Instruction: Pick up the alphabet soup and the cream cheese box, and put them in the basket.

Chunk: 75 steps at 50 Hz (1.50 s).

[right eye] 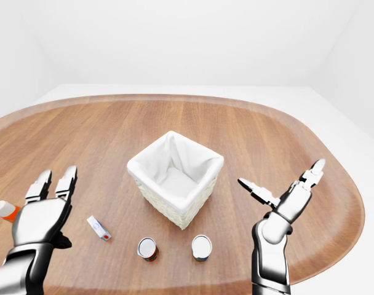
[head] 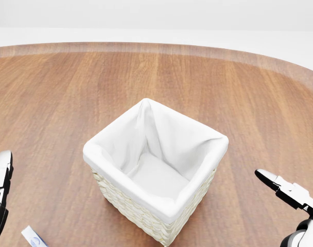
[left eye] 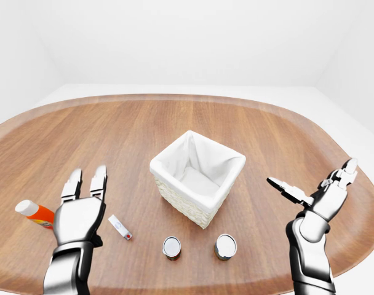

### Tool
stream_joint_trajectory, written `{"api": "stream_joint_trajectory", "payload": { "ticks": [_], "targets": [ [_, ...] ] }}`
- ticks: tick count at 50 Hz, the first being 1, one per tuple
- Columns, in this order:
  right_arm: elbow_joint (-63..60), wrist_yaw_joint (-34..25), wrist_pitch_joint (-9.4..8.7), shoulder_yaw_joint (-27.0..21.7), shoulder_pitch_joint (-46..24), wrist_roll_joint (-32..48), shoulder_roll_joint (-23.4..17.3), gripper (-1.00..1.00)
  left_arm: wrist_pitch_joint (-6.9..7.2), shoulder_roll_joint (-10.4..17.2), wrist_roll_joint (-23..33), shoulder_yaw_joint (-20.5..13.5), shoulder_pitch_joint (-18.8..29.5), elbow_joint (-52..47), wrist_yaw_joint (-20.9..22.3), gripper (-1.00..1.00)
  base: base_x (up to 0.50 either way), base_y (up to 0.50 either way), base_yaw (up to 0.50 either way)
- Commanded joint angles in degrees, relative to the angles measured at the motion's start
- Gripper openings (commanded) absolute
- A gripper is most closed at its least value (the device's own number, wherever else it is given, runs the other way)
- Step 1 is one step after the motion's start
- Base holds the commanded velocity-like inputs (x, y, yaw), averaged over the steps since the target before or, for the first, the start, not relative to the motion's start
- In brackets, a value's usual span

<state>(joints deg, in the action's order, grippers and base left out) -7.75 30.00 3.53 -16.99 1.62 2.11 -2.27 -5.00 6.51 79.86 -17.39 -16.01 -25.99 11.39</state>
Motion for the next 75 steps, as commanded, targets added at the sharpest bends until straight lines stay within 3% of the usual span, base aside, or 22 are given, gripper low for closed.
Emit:
{"api": "stream_joint_trajectory", "payload": {
  "ticks": [1,3,30,37,44,50,56,75],
  "targets": [
    [0.42,0.0,1.2,-0.06,-0.01,1.13,-0.09,1.0,0.0,-0.25,3.68,1.27,-1.48,1.61,-3.44,1.0,0.0,0.0,0.0],
    [-0.87,0.0,-0.89,-0.36,0.03,-0.07,0.0,1.0,0.0,-0.25,3.36,1.46,-1.26,1.44,-3.37,1.0,0.0,0.0,0.0],
    [-1.41,0.0,-1.06,-0.26,0.19,-0.04,0.02,1.0,0.0,-0.06,3.21,1.75,-1.35,1.1,-3.27,1.0,0.0,0.0,0.0],
    [-2.16,0.0,-1.55,-0.42,0.28,-0.07,0.19,1.0,0.0,0.56,7.47,4.15,-2.27,2.77,-5.91,1.0,0.0,0.0,0.0],
    [-1.28,0.0,-0.76,-0.39,0.13,-0.08,0.12,1.0,0.0,1.77,10.16,6.77,-2.18,6.92,-7.72,1.0,0.0,0.0,0.0],
    [-2.33,0.0,-1.47,-0.3,0.47,0.06,0.28,1.0,0.0,2.45,12.11,8.76,-2.26,7.88,-7.95,1.0,0.0,0.0,0.0],
    [-1.1,0.0,-0.57,-0.34,0.14,0.09,0.13,1.0,0.0,3.51,15.19,10.61,-1.54,10.95,-8.88,1.0,0.0,0.0,0.0],
    [-0.89,0.0,-0.63,-0.36,0.02,0.05,0.03,1.0,0.0,5.92,16.43,15.56,1.41,21.06,-9.39,1.0,0.0,0.0,0.0]
  ]
}}
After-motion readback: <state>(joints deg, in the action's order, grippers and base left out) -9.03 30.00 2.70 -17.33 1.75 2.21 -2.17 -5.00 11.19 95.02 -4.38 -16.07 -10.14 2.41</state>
